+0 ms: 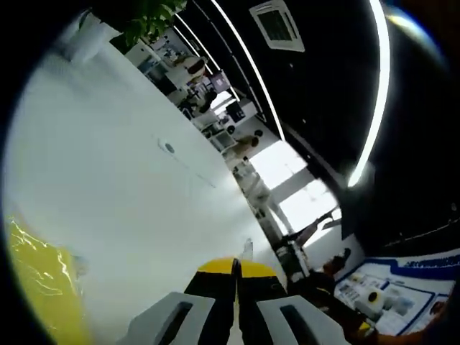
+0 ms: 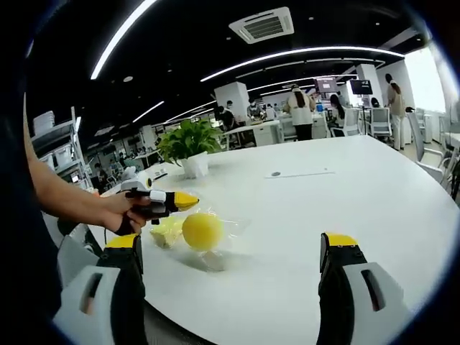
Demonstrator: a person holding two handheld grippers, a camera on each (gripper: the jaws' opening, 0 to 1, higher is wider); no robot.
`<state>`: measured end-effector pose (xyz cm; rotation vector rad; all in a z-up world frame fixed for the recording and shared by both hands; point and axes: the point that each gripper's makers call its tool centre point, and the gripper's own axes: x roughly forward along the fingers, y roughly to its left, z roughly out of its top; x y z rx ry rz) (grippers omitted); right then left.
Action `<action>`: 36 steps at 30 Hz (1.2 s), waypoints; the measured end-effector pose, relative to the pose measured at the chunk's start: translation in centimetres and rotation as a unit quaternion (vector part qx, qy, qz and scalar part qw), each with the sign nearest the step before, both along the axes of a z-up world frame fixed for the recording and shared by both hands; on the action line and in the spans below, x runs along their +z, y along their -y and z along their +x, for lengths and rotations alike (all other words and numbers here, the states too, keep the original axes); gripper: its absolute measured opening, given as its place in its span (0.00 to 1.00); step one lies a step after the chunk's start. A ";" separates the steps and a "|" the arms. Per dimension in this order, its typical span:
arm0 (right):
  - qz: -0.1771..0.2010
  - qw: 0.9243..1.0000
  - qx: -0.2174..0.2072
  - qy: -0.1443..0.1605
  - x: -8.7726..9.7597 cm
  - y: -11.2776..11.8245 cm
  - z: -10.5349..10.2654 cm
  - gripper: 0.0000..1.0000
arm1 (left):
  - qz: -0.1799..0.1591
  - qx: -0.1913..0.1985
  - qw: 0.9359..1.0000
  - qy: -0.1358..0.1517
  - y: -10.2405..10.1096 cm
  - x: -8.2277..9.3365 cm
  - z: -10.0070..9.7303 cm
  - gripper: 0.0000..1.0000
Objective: Compare the silicone blocks by pressing each to a similar depth, holding the contact briefly, and releasing to observe deformation and rebound differences across the visible hardness samples.
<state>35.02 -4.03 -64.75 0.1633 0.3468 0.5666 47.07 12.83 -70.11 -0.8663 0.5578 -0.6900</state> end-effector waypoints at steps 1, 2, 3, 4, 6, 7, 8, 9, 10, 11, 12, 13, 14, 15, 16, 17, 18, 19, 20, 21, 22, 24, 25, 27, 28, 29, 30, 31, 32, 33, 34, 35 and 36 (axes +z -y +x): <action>-0.001 1.000 0.001 0.000 0.0 0.0 -0.1 0.96 | 0.006 0.011 1.000 -0.003 -0.4 -0.5 0.4 0.00; -0.001 1.000 0.003 -0.002 -0.1 -0.1 -0.1 0.96 | 0.009 0.016 1.000 -0.005 -0.6 -0.9 0.6 0.00; -0.002 1.000 0.004 -0.004 -0.2 -0.1 -0.1 0.96 | 0.014 0.022 1.000 -0.007 -0.8 -1.2 0.8 0.00; -0.002 1.000 0.004 -0.006 -0.2 -0.1 -0.2 0.96 | 0.021 0.031 0.999 -0.012 -1.0 -1.6 0.9 0.00; -0.002 1.000 0.006 -0.007 -0.2 -0.1 -0.1 0.96 | 0.045 0.060 0.996 -0.038 -1.8 -3.1 1.2 0.00; -0.001 1.000 0.008 -0.011 -0.3 -0.2 -0.2 0.96 | 0.064 0.072 0.994 -0.049 -2.2 -3.9 1.2 0.00; 0.000 1.000 0.007 -0.011 -0.3 -0.2 -0.2 0.96 | 0.067 0.077 0.993 -0.053 -2.3 -4.3 1.3 0.00; 0.001 1.000 0.006 -0.010 -0.2 -0.2 -0.2 0.96 | 0.072 0.078 0.993 -0.052 -2.3 -4.6 1.4 0.00; 0.001 1.000 0.006 -0.010 -0.3 -0.2 -0.2 0.96 | 0.076 0.080 0.992 -0.053 -2.5 -4.8 1.5 0.00; 0.001 1.000 0.007 -0.012 -0.4 -0.3 -0.2 0.96 | 0.083 0.085 0.991 -0.059 -2.6 -5.2 1.6 0.00; 0.001 1.000 0.008 -0.014 -0.4 -0.4 -0.2 0.96 | 0.084 0.088 0.991 -0.062 -2.7 -5.4 1.6 0.00; 0.001 1.000 0.009 -0.014 -0.4 -0.5 -0.2 0.96 | 0.084 0.091 0.990 -0.065 -2.7 -5.6 1.7 0.00; 0.000 1.000 0.009 -0.012 -0.4 -0.5 -0.2 0.96 | 0.087 0.095 0.989 -0.070 -2.8 -6.0 1.9 0.00; 0.001 1.000 0.009 -0.012 -0.4 -0.5 -0.2 0.96 | 0.093 0.097 0.988 -0.070 -2.9 -6.1 2.0 0.00; 0.002 1.000 0.009 -0.011 -0.3 -0.6 -0.3 0.96 | 0.097 0.096 0.988 -0.069 -2.7 -6.1 2.1 0.00; 0.003 1.000 0.008 -0.011 -0.3 -0.5 -0.3 0.96 | 0.100 0.096 0.988 -0.069 -2.7 -6.1 2.1 0.00; 0.003 1.000 0.008 -0.012 -0.3 -0.5 -0.3 0.96 | 0.107 0.098 0.987 -0.069 -2.8 -6.3 2.1 0.00; 0.008 1.000 0.007 -0.013 -0.4 -0.5 -0.3 0.96 | 0.115 0.101 0.986 -0.069 -2.9 -6.5 2.1 0.00; 0.009 1.000 0.007 -0.013 -0.4 -0.5 -0.3 0.96 | 0.131 0.106 0.984 -0.063 -3.1 -6.7 2.2 0.00; 0.009 1.000 0.006 -0.012 -0.4 -0.5 -0.4 0.96 | 0.160 0.108 0.979 -0.058 -3.3 -7.2 2.0 0.00; 0.008 1.000 0.007 -0.011 -0.4 -0.6 -0.4 0.96 | 0.169 0.108 0.978 -0.062 -3.3 -7.5 1.9 0.00; 0.008 1.000 0.009 -0.016 -0.5 -0.8 -0.5 0.96 | 0.167 0.117 0.976 -0.074 -2.9 -7.9 1.8 0.00; 0.009 1.000 0.010 -0.015 -0.5 -0.8 -0.5 0.96 | 0.167 0.121 0.975 -0.080 -2.8 -8.0 1.7 0.00; 0.010 1.000 0.008 -0.012 -0.3 -0.8 -0.6 0.96 | 0.166 0.116 0.976 -0.085 -2.3 -8.4 1.6 0.00; 0.010 1.000 0.007 -0.011 -0.1 -0.7 -0.7 0.96 | 0.182 0.106 0.974 -0.082 -2.2 -8.8 1.3 0.00; 0.010 1.000 0.006 -0.009 0.0 -0.7 -0.7 0.96 | 0.185 0.106 0.974 -0.080 -2.2 -8.9 1.2 0.00; 0.011 1.000 0.003 -0.007 0.1 -0.5 -0.9 0.96 | 0.186 0.108 0.974 -0.077 -2.3 -8.9 1.2 0.00; 0.012 1.000 0.001 -0.006 0.1 -0.3 -0.9 0.96 | 0.188 0.108 0.973 -0.077 -2.4 -9.0 1.2 0.00; 0.012 1.000 -0.001 -0.006 0.1 -0.2 -1.0 0.96 | 0.190 0.106 0.973 -0.077 -2.5 -9.0 1.3 0.00; 0.017 1.000 -0.007 -0.008 0.1 0.1 -1.0 0.96 | 0.195 0.102 0.973 -0.074 -2.5 -8.9 1.2 0.00; 0.029 0.999 -0.014 -0.012 0.1 0.2 -1.0 0.96 | 0.209 0.094 0.971 -0.070 -2.5 -8.9 1.2 0.00; 0.036 0.999 -0.019 -0.013 0.1 0.3 -0.9 0.96 | 0.233 0.083 0.967 -0.057 -2.7 -9.0 1.1 0.01; 0.039 0.999 -0.025 -0.013 0.0 0.5 -0.8 0.96 | 0.256 0.073 0.963 -0.043 -2.8 -9.1 1.1 0.03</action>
